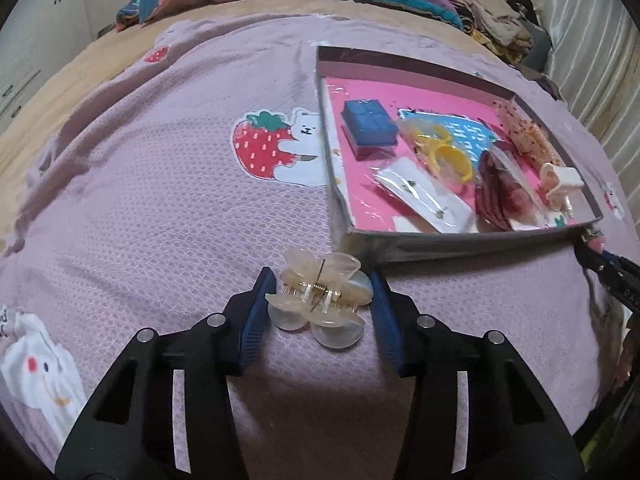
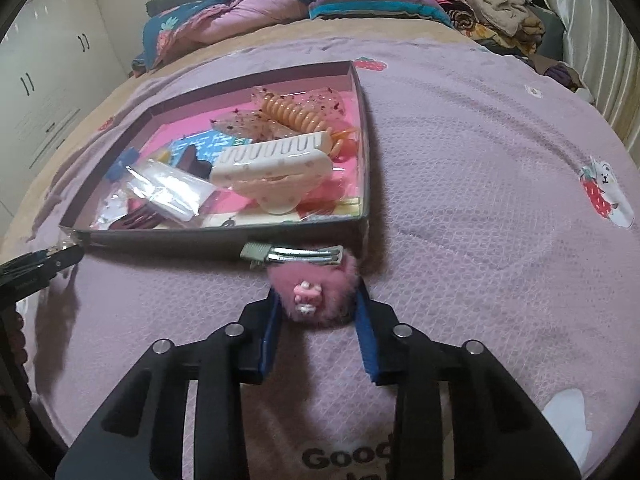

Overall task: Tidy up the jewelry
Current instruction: 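Grasp the pearl claw clip with the left tool while the right tool grasps the pink fluffy clip, then carry the pearl claw clip and pink fluffy clip into the box and release both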

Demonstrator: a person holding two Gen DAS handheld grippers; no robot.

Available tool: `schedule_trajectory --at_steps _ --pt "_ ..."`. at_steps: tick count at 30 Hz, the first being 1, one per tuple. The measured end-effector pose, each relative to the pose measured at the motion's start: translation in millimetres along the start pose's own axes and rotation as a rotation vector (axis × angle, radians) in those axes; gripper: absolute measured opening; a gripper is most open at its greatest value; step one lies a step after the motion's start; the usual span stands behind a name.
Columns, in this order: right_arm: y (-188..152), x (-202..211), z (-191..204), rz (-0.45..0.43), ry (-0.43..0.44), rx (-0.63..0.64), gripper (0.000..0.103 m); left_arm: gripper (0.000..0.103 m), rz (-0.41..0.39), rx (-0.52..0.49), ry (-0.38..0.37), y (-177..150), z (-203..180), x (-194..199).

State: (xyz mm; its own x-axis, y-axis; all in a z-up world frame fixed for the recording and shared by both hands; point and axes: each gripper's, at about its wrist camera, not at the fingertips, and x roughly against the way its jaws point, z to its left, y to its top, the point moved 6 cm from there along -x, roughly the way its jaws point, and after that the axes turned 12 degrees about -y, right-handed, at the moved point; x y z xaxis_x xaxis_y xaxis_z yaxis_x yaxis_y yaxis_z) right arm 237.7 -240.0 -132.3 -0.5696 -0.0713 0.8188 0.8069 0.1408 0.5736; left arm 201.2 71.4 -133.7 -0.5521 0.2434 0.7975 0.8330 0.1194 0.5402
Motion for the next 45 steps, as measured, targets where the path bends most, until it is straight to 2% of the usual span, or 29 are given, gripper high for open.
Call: schedule_trajectory --at_steps 13,24,37,45 --pt "-22.1 49.8 34.0 -0.025 0.131 0.064 0.031 0.040 -0.023 -0.039 -0.059 -11.8 -27.4 37.0" --pt "-24.9 94.7 66.1 -0.069 0.216 0.127 0.031 0.040 -0.045 -0.064 -0.114 -15.5 -51.3 62.1" --pt "0.6 120.7 64.2 -0.144 0.203 0.129 0.031 0.040 -0.101 -0.088 -0.150 13.1 -72.4 83.1" --pt "27.6 128.7 57.9 -0.191 0.182 0.125 0.031 0.040 -0.139 -0.119 -0.164 47.8 -87.8 87.4"
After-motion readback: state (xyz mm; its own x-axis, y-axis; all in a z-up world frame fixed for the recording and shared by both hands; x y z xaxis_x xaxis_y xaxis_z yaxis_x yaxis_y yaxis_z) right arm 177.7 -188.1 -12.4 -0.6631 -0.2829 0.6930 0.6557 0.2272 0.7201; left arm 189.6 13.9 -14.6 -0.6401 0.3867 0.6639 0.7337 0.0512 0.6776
